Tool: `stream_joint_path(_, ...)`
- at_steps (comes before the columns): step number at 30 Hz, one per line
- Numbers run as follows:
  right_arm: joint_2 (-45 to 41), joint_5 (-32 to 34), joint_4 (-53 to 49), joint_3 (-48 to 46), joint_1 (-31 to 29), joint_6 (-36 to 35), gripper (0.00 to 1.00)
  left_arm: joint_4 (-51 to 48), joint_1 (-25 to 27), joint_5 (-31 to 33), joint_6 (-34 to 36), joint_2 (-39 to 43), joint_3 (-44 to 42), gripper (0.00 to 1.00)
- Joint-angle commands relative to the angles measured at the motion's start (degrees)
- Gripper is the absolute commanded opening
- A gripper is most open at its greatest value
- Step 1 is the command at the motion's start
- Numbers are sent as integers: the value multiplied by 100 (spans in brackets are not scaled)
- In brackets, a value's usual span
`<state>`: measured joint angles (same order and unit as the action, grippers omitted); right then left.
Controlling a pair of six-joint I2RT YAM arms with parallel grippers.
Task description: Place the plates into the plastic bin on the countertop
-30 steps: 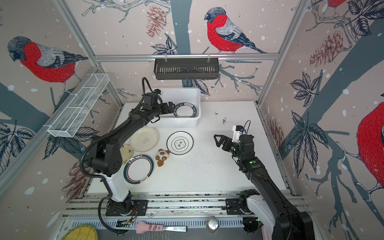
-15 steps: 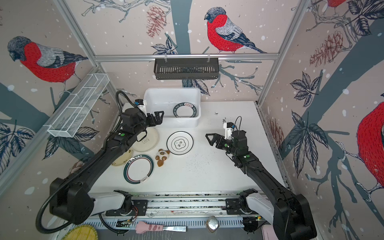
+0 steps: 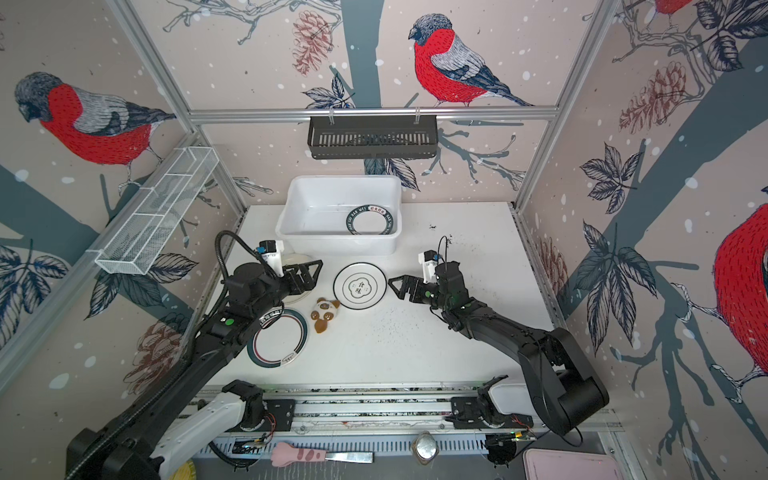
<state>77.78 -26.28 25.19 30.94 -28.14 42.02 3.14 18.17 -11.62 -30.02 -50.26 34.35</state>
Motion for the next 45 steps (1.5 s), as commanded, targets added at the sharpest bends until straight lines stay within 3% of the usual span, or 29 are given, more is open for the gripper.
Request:
stream_joint_path(1,255,44,624,-26,-101,111,100,96,8,-96,-84,153,-177,98)
stream_joint_path(11,1318,-268,1284,224,-199,639,92,902,16,-436,-381,114,-710,98)
stream_joint_path(15,1774,-243,1405,458,-283,725,88,1417,40,-256,-279,70,-963,98)
stream_joint_path(21,2321,-195,1433,599,-349,992,74,1312,161,124,75,-136,-931,98)
stream_joint_path(27,2630,-201,1593,653,-350,1157,64,1526,169,142,97,-293,-1088,98)
stream_joint_path(38,3159,-205,2036,893,-307,1557,32,1531,178,39,75,-459,-1146,98)
stream_joint_path(45,3579,-356,2531,949,-271,1937,21,1470,191,46,68,-448,-1147,98)
